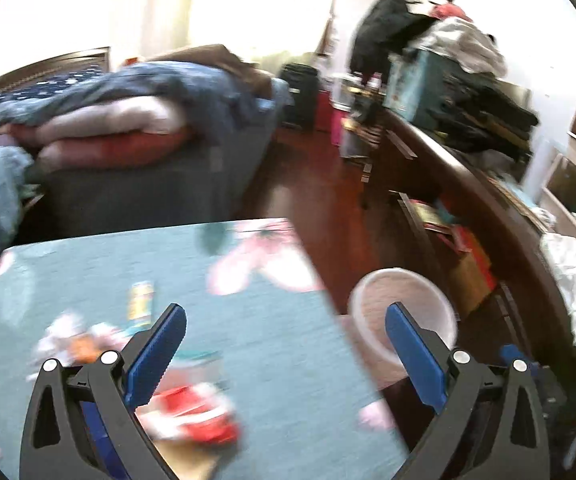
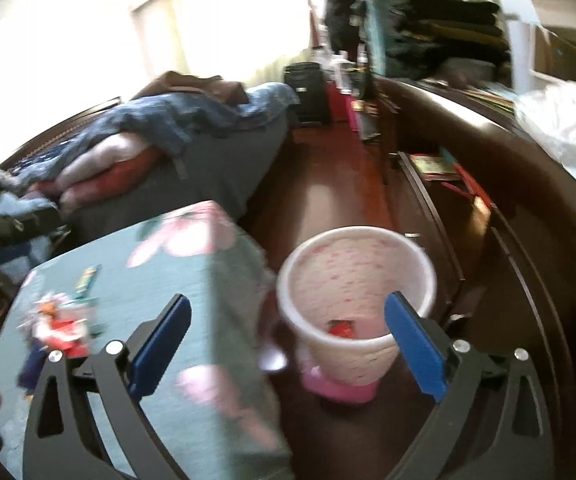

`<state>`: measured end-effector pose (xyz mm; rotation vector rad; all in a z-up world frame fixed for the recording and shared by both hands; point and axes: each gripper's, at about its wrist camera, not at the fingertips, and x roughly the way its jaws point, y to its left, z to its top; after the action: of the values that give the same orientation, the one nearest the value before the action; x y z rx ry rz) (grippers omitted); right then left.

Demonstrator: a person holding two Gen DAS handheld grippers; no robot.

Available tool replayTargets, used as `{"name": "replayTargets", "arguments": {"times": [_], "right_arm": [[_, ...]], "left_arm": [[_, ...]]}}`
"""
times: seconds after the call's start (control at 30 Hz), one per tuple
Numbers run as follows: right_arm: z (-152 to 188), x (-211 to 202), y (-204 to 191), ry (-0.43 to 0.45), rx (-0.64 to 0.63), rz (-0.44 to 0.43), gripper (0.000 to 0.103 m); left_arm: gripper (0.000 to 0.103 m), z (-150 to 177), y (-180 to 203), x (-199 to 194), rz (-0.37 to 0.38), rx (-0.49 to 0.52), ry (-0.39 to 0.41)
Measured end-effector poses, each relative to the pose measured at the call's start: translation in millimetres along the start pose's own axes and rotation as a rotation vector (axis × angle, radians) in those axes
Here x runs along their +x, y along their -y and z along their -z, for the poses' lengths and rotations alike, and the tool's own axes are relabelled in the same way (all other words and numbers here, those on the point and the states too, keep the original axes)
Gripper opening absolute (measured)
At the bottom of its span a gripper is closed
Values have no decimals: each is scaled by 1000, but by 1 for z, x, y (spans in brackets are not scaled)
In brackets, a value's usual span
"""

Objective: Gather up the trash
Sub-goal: 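Grasp the white paper with the left gripper while the right gripper grasps the red-white bag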

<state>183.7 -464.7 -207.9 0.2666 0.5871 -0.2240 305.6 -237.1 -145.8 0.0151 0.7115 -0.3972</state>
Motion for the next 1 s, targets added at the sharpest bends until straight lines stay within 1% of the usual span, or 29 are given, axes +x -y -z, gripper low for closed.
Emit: {"name": "replayTargets", "arguments": {"times": [0.07,0.1,0.13,0.2,0.23,0.33,0.5,0.63,0.7,0.77,0.93,1.0], "right_arm": [[3,-13,-23,-1,-27,-36,99],[5,-19,-36,-2,-44,-55,99],[7,-24,-48,-2,-59,-72,99],[8,-29,-69,-6,-85,-104,99],[9,-31,-76,-8,-94,-116,99],[11,-36,-103,-15,-130,-153,99],[17,-32,-139,-41,-179,-189,99],[19,-20,-164,-65,-220,-200,99],[22,-16,-172,-73,-231,-201,99],[24,-9,-181,-83,-240,-205,99],[29,6,-201,-109,-263,-211,99],[32,13,-208,-118,-270,-214,99]], "left_arm": [[99,10,-30,-13,-53,-16,-2],[99,13,-38,-15,-68,-23,-2],[99,17,-58,-20,-107,-42,0],[99,23,-80,-23,-155,-67,-6],[99,27,-99,-21,-180,-83,-28],[99,41,-136,-10,-225,-109,-88],[99,62,-182,12,-289,-138,-151],[99,70,-205,29,-286,-134,-177],[99,72,-213,40,-295,-112,-181],[99,72,-217,47,-296,-90,-183],[99,69,-219,63,-243,-29,-173],[99,68,-220,69,-254,-4,-170]]}}
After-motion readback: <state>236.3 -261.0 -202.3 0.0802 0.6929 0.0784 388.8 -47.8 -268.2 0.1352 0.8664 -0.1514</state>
